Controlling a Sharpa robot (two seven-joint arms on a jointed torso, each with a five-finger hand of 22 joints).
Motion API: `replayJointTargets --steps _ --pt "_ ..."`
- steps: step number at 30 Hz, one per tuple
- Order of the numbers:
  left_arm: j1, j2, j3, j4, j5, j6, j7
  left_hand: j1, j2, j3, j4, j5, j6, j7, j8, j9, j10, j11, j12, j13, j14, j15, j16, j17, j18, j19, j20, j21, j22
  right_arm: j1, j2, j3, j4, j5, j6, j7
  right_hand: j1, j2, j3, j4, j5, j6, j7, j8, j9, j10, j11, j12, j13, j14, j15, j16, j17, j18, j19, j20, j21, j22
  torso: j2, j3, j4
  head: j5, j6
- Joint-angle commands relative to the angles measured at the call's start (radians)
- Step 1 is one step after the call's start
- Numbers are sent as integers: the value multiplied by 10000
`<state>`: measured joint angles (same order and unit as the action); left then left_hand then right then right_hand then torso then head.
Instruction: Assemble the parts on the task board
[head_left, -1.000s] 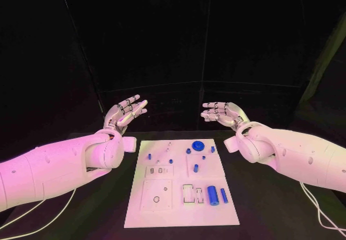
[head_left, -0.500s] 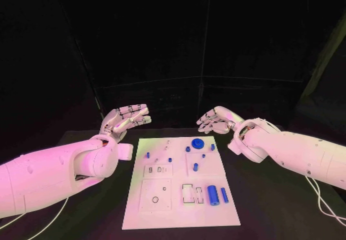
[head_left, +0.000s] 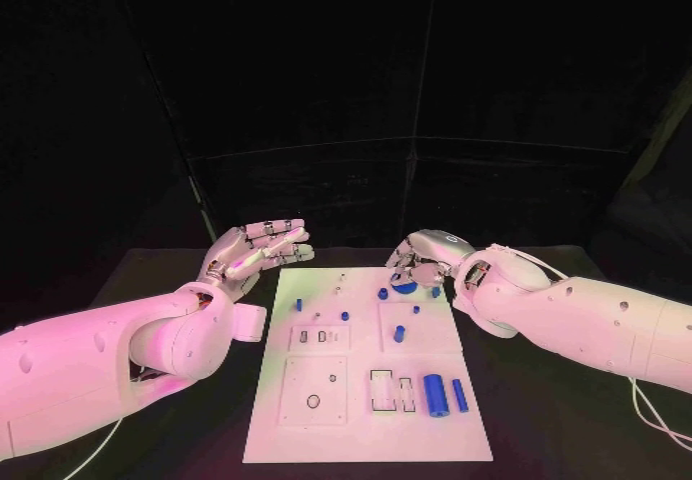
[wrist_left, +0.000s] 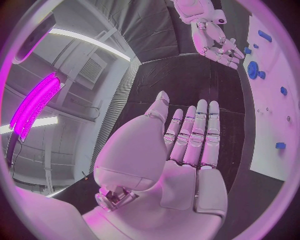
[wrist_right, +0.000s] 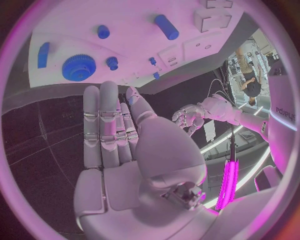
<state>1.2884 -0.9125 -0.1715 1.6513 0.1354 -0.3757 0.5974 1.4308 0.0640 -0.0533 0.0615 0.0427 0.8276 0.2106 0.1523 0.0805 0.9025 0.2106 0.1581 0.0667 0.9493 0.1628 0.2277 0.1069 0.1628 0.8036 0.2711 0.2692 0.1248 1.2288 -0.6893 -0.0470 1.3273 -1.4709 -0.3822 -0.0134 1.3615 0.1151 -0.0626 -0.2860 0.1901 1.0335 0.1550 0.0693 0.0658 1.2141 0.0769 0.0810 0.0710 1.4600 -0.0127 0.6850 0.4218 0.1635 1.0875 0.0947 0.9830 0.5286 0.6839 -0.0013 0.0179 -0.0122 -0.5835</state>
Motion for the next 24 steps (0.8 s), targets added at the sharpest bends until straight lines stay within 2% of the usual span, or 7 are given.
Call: replayJointTargets --steps 1,6,10,19,24 --pt "34 -20 10 94 -232 125 -27 37 -41 7 -55 39 88 533 -24 -13 78 -20 -35 -15 91 -4 -13 -12 196 73 6 -31 -19 50 96 21 59 -1051 75 -735 -130 -42 78 -7 15 -93 28 -63 -6 -325 78 -129 -39 490 82 1247 1248 -73 449 31 852 1169 236 -38 32 18 34" --pt "45 -19 10 181 -253 79 -35 30 -67 22 -97 39 86 570 -58 -36 75 2 -77 -22 88 9 -48 -31 189 88 7 -60 -43 65 221 25 81 -1162 437 -940 -267 -90 251 7 -22 -357 32 -43 5 -665 142 -86 -41 417 148 3228 3250 -312 1102 124 2188 3014 387 -66 65 45 15" --pt "47 -7 10 208 -259 71 -33 30 -71 28 -108 39 85 576 -67 -42 74 7 -87 -23 88 12 -57 -35 187 93 8 -67 -49 70 292 27 81 -1206 718 -1059 -333 -152 344 20 -98 -497 26 -60 -1 -840 171 -102 -56 362 180 4035 4048 -426 1360 165 2748 3812 441 -81 78 26 -13" --pt "48 11 10 230 -262 -39 61 30 -69 41 -123 39 90 583 -77 -49 79 12 -99 -23 94 14 -66 -41 186 103 8 -75 -57 74 359 30 5 -1226 1182 -1266 -351 -165 425 31 -134 -551 35 -52 4 -928 194 -85 -54 298 201 4358 4326 -458 1402 191 2961 4080 514 -97 81 -5 -67" --pt "48 16 10 269 -262 -42 76 30 -69 41 -123 39 90 583 -77 -49 79 12 -99 -23 94 14 -66 -41 186 103 8 -75 -57 76 443 30 -41 -1228 1403 -1323 -383 -183 494 43 -180 -592 37 -50 6 -961 200 -51 -49 371 220 5133 5335 -471 1400 214 3103 4236 509 -98 81 -20 -100"
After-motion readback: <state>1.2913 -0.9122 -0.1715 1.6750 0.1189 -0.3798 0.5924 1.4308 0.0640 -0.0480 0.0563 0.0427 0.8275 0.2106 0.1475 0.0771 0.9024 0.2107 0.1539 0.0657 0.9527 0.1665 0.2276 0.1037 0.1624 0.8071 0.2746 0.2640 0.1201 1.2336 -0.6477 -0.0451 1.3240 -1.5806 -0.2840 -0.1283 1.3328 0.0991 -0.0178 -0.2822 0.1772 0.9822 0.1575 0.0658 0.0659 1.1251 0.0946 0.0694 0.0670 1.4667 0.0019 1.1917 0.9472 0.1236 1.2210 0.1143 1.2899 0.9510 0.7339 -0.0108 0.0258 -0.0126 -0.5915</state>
